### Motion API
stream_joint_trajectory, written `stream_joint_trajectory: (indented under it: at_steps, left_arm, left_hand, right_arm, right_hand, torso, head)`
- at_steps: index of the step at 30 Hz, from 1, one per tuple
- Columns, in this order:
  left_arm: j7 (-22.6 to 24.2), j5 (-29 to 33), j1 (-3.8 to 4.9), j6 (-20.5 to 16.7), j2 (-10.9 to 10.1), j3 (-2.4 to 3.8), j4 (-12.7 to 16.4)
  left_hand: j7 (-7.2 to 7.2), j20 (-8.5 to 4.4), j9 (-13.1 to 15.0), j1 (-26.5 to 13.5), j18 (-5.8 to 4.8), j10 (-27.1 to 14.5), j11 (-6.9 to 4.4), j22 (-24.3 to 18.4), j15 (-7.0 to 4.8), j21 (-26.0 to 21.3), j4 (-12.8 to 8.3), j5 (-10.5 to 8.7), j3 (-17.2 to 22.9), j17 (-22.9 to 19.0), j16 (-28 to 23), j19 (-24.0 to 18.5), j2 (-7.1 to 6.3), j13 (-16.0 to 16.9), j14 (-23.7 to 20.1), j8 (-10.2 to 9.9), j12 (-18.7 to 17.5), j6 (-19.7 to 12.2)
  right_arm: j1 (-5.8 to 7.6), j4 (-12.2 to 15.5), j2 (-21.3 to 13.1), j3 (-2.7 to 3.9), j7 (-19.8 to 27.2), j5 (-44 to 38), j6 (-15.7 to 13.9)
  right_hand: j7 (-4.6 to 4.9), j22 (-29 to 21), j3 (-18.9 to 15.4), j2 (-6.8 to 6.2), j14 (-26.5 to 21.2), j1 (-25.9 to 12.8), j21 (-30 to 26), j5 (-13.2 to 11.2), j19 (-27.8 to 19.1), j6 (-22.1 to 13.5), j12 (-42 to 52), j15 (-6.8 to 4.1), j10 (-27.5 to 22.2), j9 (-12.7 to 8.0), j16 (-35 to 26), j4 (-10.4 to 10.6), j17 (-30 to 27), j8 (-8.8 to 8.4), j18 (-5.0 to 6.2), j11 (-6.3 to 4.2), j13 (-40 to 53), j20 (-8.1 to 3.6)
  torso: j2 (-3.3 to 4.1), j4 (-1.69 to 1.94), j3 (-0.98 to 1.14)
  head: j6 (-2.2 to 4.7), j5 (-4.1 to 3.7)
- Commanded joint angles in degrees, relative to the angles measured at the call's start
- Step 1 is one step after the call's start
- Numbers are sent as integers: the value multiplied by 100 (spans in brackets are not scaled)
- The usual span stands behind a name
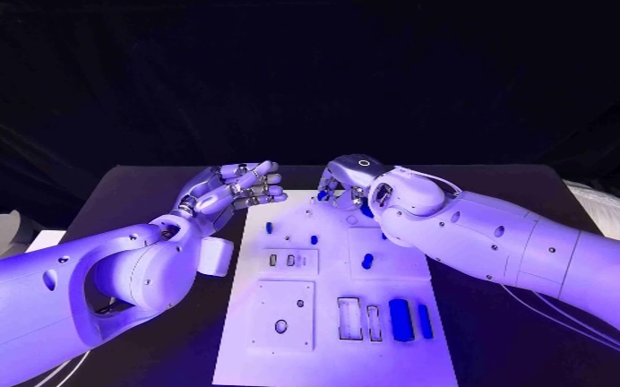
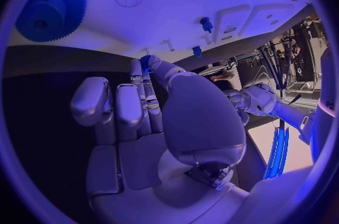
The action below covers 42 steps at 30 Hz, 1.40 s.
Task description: Assemble the parts on the task board
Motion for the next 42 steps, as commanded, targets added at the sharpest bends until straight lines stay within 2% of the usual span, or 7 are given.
stream_joint_trajectory:
  at_steps: [1,20,34,36,37,41,42]
  left_arm:
    - [25,8,12,92,25,4,-16]
    - [19,8,13,103,57,4,-53]
    - [15,8,17,112,63,4,-41]
    - [13,8,19,113,62,4,-40]
    - [12,8,20,113,61,4,-39]
    - [8,8,23,110,56,4,-36]
    - [7,8,23,110,56,4,-36]
  left_hand:
    - [43,30,-7,52,66,-50,3,-5,41,-32,-33,-24,15,7,-34,1,-1,-6,-12,-22,-36,-13]
    - [45,31,-7,58,66,-54,5,-8,43,-35,-42,-25,18,11,-41,0,-5,-8,-13,-25,-40,-17]
    - [45,31,-7,58,66,-54,5,-8,43,-35,-42,-25,18,11,-41,0,-5,-8,-13,-25,-40,-17]
    - [45,31,-7,58,66,-54,5,-8,43,-35,-42,-25,18,11,-41,0,-5,-8,-13,-25,-40,-17]
    - [45,31,-7,58,66,-54,5,-8,43,-35,-42,-25,18,11,-41,0,-5,-8,-13,-25,-40,-17]
    - [47,32,-7,61,65,-58,8,-11,45,-39,-48,-26,20,15,-49,0,-7,-9,-14,-28,-43,-21]
    - [47,32,-7,61,65,-58,8,-11,45,-39,-48,-26,20,15,-49,0,-7,-9,-14,-28,-43,-21]
  right_arm:
    - [2,-38,54,2,3,-53,-64]
    - [-36,-376,357,-8,59,-4,134]
    - [-50,-541,486,-22,12,-1,287]
    - [-50,-559,493,-24,-22,14,256]
    - [-50,-566,495,-24,-30,26,236]
    - [-50,-586,495,-26,-59,80,100]
    - [-50,-585,492,-26,-58,97,63]
  right_hand:
    - [32,6,9,-14,215,-15,23,19,29,19,-39,-13,4,104,39,32,10,28,-66,30,-8,-7]
    - [54,44,-15,-54,208,-56,60,23,15,-9,-41,2,-34,111,75,78,36,-5,-69,49,-10,5]
    - [73,47,-34,-92,201,-70,72,28,-6,-48,-47,13,-91,111,99,97,53,-33,-65,66,-14,12]
    - [109,32,-60,-139,176,-96,68,28,-29,-126,-52,36,-179,97,59,118,-23,-61,-62,95,-20,24]
    - [159,-16,-92,-198,156,-126,41,31,-64,-246,-53,68,-299,72,32,138,-71,-74,-56,135,-27,42]
    - [390,-704,-396,-456,-19,-243,-395,19,-424,-1017,-52,234,-970,-106,-346,207,-656,-77,56,341,-37,178]
    - [434,-806,-505,-476,-55,-237,-468,21,-486,-1132,-40,266,-1107,-115,-419,219,-761,-68,74,385,-32,217]
  torso:
    - [6,-11,-5]
    - [10,1,-2]
    - [14,-9,-6]
    - [15,-10,-4]
    - [15,-10,-4]
    - [15,-14,-6]
    - [16,-12,-2]
  head:
    - [-3,9]
    - [-10,45]
    - [-19,48]
    - [-14,50]
    - [-14,50]
    - [-5,54]
    - [-4,55]
